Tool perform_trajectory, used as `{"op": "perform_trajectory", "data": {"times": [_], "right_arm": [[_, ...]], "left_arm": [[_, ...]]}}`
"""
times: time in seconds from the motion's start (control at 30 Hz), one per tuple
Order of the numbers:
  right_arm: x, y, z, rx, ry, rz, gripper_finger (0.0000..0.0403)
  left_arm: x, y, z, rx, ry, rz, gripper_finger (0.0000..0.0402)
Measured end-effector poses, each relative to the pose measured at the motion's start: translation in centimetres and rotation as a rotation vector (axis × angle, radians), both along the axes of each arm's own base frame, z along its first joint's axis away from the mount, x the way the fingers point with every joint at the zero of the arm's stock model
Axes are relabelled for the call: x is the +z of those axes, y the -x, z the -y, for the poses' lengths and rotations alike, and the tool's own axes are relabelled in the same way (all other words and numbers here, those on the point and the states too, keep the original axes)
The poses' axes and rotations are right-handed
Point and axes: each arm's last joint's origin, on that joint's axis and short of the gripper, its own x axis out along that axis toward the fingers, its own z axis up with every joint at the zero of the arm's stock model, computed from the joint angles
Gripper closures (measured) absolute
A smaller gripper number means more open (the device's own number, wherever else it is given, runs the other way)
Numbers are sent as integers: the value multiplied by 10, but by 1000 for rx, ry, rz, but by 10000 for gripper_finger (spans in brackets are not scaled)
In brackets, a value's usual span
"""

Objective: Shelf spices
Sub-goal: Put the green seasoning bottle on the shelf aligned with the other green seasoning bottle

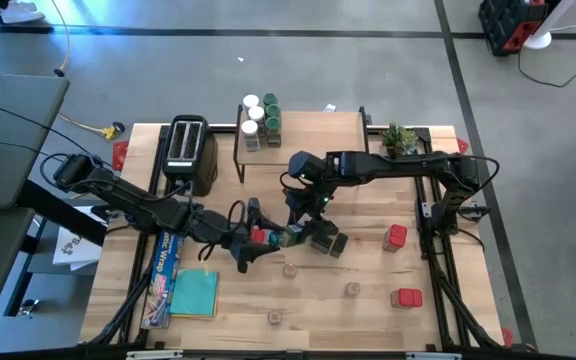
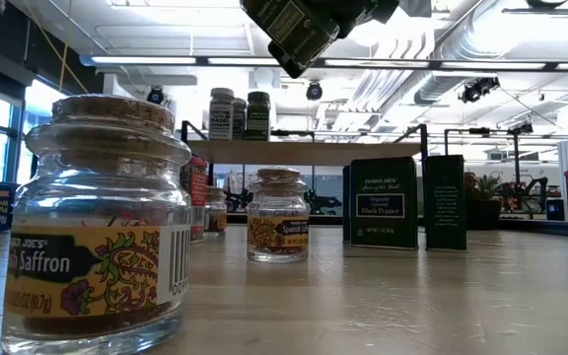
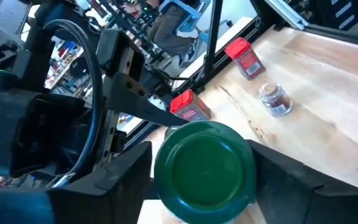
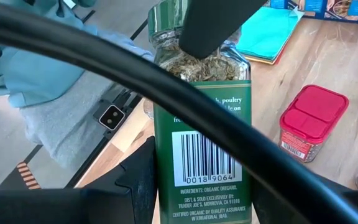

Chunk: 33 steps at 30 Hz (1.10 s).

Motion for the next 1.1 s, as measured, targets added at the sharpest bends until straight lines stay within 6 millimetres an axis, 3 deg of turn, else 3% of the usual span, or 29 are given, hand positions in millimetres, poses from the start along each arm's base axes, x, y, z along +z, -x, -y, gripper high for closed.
{"op": "perform_trajectory", "data": {"times": [0.13,0.3,0.37,0.5,0.67,0.8,0.9,1.1], "right_arm": [[0,0,-1,3,0,1,214],[0,0,-1,2,-6,0,211],[0,0,1,-15,-24,-19,191],[3,7,11,-71,-21,-73,152],[15,27,30,-173,66,-127,144],[37,53,45,-315,182,-153,142],[58,75,49,-452,273,-162,141],[98,120,43,-689,375,-78,140]], "left_arm": [[0,-1,-1,-8,45,-4,202],[0,-1,-1,-6,89,-7,205],[5,-1,0,2,118,-25,205],[26,-3,1,42,183,-118,205],[62,0,-7,117,225,-237,205],[89,0,-36,239,243,-276,205],[104,-3,-73,347,266,-304,205],[108,-16,-151,448,356,-434,205]]}}
